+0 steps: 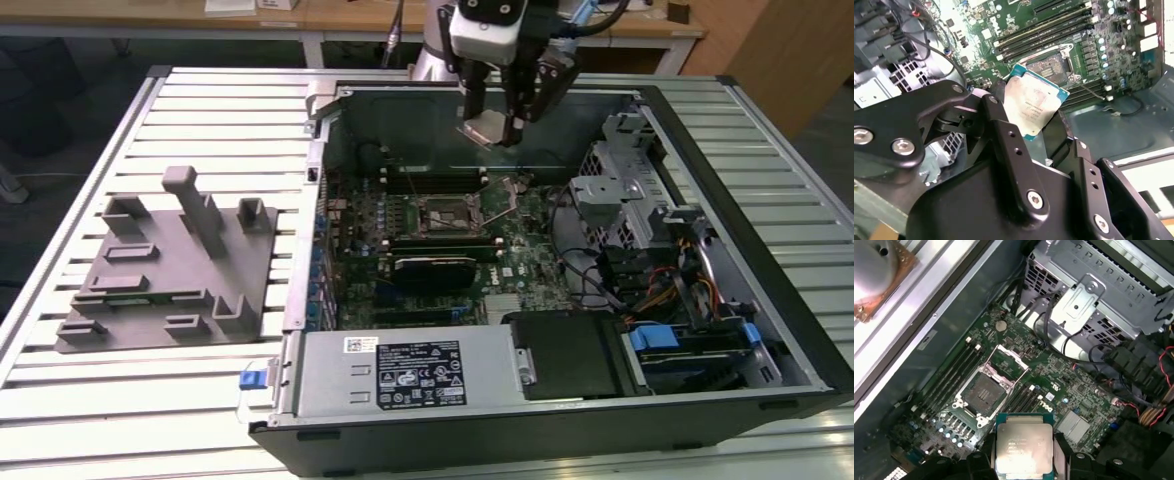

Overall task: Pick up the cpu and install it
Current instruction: 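Place the cpu into insertion slot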

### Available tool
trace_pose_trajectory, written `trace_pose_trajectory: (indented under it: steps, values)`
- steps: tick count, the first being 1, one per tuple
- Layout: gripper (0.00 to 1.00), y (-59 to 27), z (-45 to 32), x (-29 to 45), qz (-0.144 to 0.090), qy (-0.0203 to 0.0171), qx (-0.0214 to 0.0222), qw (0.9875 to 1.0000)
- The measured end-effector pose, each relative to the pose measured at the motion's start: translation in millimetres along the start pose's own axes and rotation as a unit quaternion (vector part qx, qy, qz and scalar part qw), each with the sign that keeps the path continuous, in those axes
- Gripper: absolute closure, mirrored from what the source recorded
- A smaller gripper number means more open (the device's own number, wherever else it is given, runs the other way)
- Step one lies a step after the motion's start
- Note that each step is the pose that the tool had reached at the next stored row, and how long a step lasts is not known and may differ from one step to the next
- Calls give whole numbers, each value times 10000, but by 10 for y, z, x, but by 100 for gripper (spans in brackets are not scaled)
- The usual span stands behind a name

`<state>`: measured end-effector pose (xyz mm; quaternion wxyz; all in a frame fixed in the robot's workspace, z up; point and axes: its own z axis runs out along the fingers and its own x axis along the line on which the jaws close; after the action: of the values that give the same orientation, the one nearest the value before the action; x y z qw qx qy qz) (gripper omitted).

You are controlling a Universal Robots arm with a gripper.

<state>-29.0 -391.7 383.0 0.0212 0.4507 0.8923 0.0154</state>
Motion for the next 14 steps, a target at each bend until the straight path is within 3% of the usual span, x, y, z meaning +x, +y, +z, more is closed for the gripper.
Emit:
trace_pose_trajectory:
  steps: [7,14]
  values:
    - [46,4,7,6,431,-20,10,9991]
    - [46,7,13,11,884,-41,21,9961]
